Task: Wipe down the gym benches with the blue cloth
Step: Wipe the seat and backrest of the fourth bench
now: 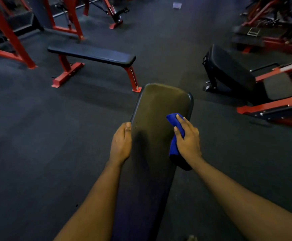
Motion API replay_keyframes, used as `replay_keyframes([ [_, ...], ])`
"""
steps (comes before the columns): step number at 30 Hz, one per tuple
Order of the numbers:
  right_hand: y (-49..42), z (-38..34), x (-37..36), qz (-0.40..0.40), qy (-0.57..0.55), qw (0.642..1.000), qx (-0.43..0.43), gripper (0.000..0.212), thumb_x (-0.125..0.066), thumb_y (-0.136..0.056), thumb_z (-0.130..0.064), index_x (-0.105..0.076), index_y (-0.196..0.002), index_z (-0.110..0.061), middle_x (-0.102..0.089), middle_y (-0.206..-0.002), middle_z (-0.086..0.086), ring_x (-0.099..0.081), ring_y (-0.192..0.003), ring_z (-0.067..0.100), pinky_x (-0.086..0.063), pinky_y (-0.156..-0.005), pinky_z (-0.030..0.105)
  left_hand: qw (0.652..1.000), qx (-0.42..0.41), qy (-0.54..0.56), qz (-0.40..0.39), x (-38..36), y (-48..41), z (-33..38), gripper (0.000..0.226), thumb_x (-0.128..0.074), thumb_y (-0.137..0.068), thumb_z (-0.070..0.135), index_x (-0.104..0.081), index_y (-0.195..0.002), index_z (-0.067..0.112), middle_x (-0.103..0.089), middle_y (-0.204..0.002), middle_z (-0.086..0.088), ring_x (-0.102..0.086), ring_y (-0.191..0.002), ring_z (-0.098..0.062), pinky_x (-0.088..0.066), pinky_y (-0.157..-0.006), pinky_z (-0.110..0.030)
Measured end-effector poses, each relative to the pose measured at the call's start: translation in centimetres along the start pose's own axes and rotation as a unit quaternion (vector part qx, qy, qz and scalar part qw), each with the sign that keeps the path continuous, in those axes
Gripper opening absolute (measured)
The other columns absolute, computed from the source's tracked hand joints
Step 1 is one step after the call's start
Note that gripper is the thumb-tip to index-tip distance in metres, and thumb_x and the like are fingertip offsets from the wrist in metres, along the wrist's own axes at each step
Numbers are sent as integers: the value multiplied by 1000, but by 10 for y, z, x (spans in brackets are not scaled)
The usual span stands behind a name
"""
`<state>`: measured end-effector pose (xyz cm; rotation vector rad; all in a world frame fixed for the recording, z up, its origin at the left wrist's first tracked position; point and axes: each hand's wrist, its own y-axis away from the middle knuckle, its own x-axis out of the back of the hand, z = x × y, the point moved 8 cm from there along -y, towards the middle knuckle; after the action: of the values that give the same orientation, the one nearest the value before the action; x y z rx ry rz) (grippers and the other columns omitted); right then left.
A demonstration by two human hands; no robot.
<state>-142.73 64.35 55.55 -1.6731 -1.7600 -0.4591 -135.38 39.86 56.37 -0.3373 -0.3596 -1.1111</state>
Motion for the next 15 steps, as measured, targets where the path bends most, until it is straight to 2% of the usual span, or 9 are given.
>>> replay_keyframes([
  [5, -67, 6, 5, 5, 29, 999, 13, 51, -47, -102, -37, -34, -151, -39, -36, -157, -7, -33, -136, 18, -30, -101, 28, 999, 31, -1, -8, -30, -46, -10, 42, -25, -105, 45, -59, -106, 20, -62, -100, -1, -59, -91, -12, -49, -78, -31],
  [8, -108, 16, 6, 10, 79, 996, 34, 52, -46, -102, -39, -34, -152, -37, -34, -158, -4, -33, -137, 22, -38, -104, 38, 999, 54, -7, -8, -42, -71, -14, 40, -26, -105, 45, -57, -103, 19, -61, -98, -4, -59, -91, -18, -49, -78, -34],
  [10, -136, 26, 2, -7, 127, 991, 41, 53, -43, -102, -42, -31, -154, -36, -29, -161, -1, -31, -140, 26, -41, -106, 48, 997, 75, -15, 4, -50, -90, -18, 40, -26, -105, 43, -57, -101, 17, -61, -99, -7, -59, -92, -20, -46, -74, -29],
  [12, -165, 35, -10, -50, 198, 977, 57, 55, -37, -102, -47, -24, -155, -40, -18, -165, -2, -20, -147, 29, -36, -109, 58, 994, 109, -23, 10, -59, -110, -26, 41, -25, -105, 43, -57, -105, 17, -61, -104, -7, -58, -99, -21, -44, -74, -27],
  [13, -176, 38, -16, -78, 237, 966, 70, 56, -33, -102, -51, -18, -156, -43, -9, -166, -4, -10, -150, 30, -28, -111, 64, 991, 128, -27, 5, -63, -118, -32, 44, -23, -105, 45, -57, -112, 18, -60, -111, -7, -57, -106, -21, -42, -80, -29],
  [15, -197, 44, -33, -114, 301, 941, 106, 59, -24, -101, -59, -5, -155, -47, 6, -167, -4, 5, -152, 31, -13, -111, 70, 982, 187, -22, -13, -79, -133, -46, 55, -20, -104, 51, -49, -137, 18, -52, -138, -10, -47, -129, -24, -37, -101, -35],
])
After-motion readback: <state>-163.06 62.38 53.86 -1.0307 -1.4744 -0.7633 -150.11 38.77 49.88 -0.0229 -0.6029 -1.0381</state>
